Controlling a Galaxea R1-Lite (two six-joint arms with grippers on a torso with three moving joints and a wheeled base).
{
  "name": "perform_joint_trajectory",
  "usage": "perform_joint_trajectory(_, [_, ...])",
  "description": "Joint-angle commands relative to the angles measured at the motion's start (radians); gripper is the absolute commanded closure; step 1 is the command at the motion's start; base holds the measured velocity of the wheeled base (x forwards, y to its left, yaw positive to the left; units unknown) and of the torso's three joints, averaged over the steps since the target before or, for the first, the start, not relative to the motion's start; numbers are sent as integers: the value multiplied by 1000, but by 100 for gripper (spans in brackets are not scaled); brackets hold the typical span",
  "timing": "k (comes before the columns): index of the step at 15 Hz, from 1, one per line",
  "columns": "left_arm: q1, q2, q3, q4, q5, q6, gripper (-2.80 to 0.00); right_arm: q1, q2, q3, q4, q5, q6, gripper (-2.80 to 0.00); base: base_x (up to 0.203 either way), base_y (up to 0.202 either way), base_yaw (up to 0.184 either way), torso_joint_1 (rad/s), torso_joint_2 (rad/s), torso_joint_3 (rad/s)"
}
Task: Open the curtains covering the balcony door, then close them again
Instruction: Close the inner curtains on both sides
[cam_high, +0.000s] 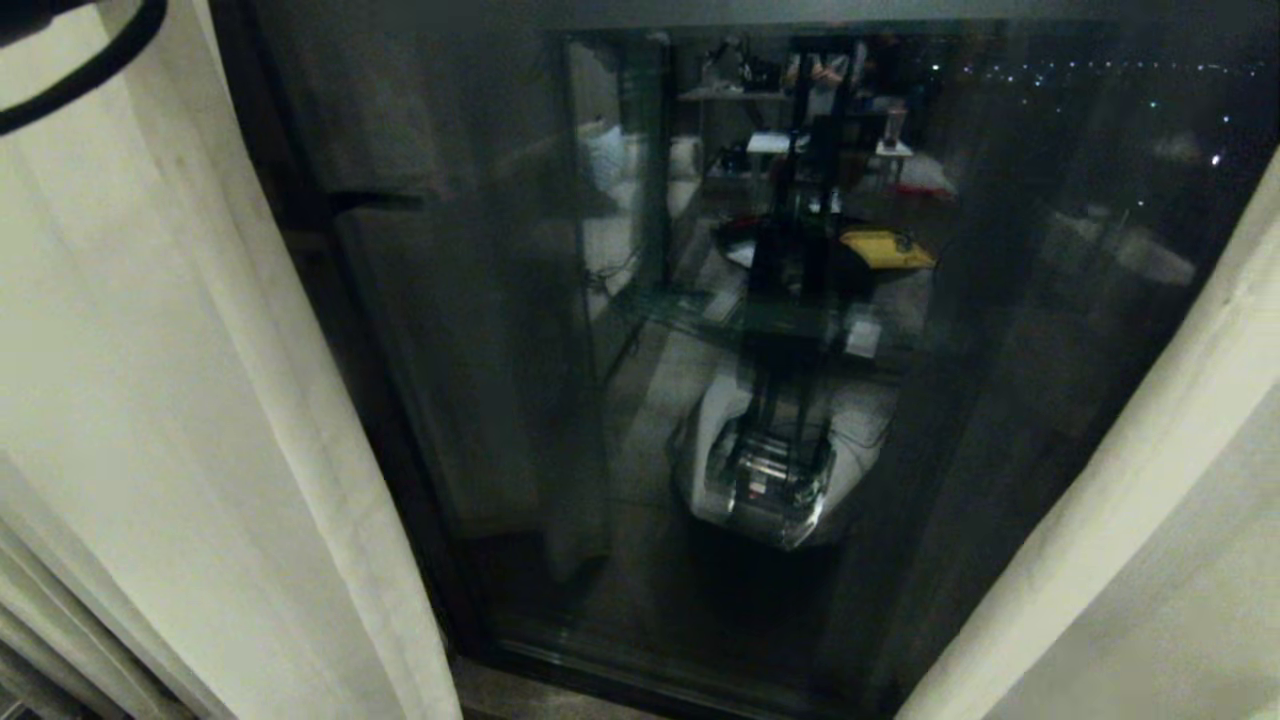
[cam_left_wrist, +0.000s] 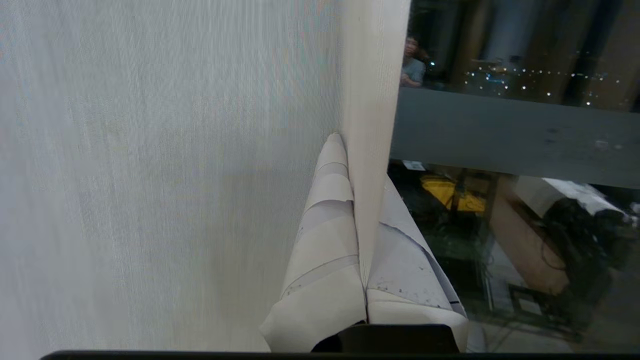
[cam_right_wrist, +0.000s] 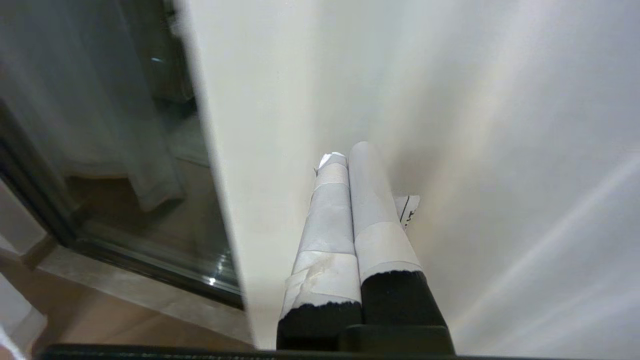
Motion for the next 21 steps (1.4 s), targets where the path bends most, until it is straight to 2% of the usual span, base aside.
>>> perform_joint_trajectory(1, [0, 2, 1, -1, 1, -1, 0, 0, 2, 0, 1, 1, -1, 0, 0, -186, 2, -2, 1, 2])
perform_joint_trajectory(13, [0, -14, 32, -1, 4, 1, 0, 0, 2, 0, 1, 1, -1, 0, 0, -187, 2, 2, 2, 2])
perform_joint_trajectory(16, [-10, -20, 29, 0, 1, 44, 0, 0, 2, 0, 1, 1, -1, 0, 0, -59, -2, 3, 2, 2])
perform_joint_trajectory(21, [-28, -61, 52, 0, 13, 48, 0, 0, 2, 0, 1, 1, -1, 0, 0, 0, 0, 0, 0, 0])
